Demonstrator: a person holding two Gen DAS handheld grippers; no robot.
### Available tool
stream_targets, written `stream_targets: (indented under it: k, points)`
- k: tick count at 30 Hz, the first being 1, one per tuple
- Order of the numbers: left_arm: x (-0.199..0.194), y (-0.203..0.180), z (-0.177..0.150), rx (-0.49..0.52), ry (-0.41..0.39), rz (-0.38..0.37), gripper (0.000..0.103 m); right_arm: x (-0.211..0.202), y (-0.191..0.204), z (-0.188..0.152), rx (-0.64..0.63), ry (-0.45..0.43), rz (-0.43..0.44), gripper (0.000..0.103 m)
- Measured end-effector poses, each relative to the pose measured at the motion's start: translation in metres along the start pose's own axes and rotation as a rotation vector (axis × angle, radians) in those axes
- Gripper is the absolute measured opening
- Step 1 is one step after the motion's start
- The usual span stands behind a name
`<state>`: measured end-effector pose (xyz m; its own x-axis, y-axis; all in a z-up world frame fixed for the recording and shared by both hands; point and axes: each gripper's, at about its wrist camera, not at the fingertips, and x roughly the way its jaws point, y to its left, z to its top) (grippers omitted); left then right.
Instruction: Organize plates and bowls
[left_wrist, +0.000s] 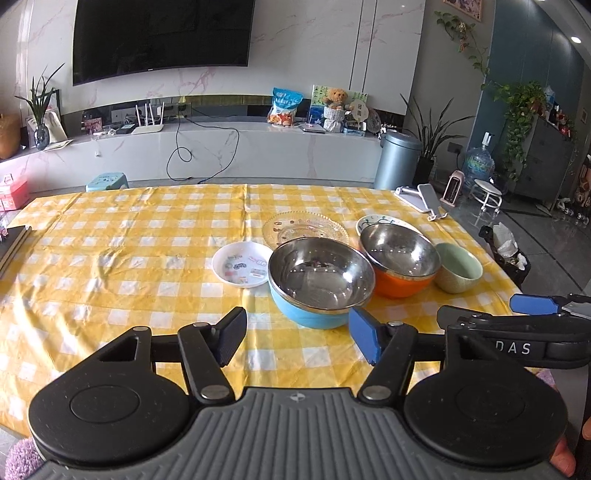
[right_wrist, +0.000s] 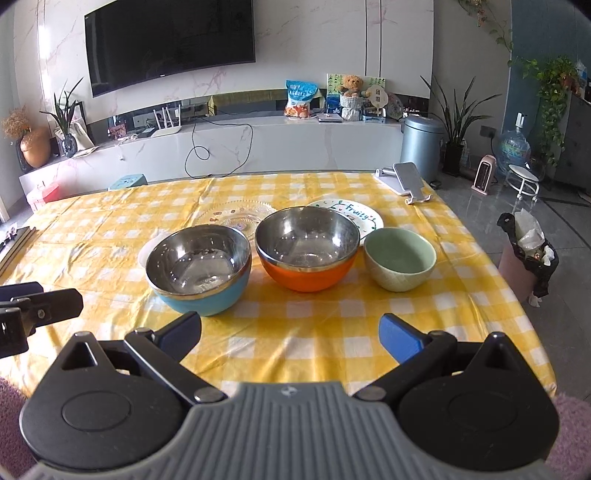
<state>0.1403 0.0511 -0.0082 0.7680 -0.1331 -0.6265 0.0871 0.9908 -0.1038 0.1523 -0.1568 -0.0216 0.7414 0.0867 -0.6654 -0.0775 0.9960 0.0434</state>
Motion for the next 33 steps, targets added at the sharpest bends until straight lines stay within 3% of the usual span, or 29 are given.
stream_targets:
  k: [2, 4, 8, 10, 18, 28, 33]
  points:
    - [0.014, 0.006, 0.006, -0.033, 0.033, -0.003, 0.073, 0.015, 0.004, 0.006, 0.012, 0.019, 0.008, 0.097]
    - [0.027, 0.012, 0.012, -0.068, 0.062, -0.008, 0.069, 0.03, 0.007, 0.012, 0.034, 0.052, 0.025, 0.084]
    - [0.05, 0.02, 0.022, -0.114, 0.095, 0.003, 0.057, 0.056, 0.012, 0.023, 0.059, 0.097, 0.052, 0.078]
    - [0.06, 0.023, 0.027, -0.138, 0.105, 0.002, 0.054, 0.068, 0.015, 0.029, 0.064, 0.108, 0.051, 0.069]
    - [0.107, 0.03, 0.038, -0.186, 0.14, 0.018, 0.044, 0.115, 0.015, 0.043, 0.151, 0.194, 0.089, 0.049]
    - [0.145, 0.034, 0.037, -0.229, 0.214, 0.017, 0.029, 0.148, 0.019, 0.044, 0.187, 0.268, 0.1, 0.027]
    - [0.151, 0.034, 0.035, -0.23, 0.226, 0.019, 0.012, 0.153, 0.021, 0.044, 0.186, 0.265, 0.116, 0.016]
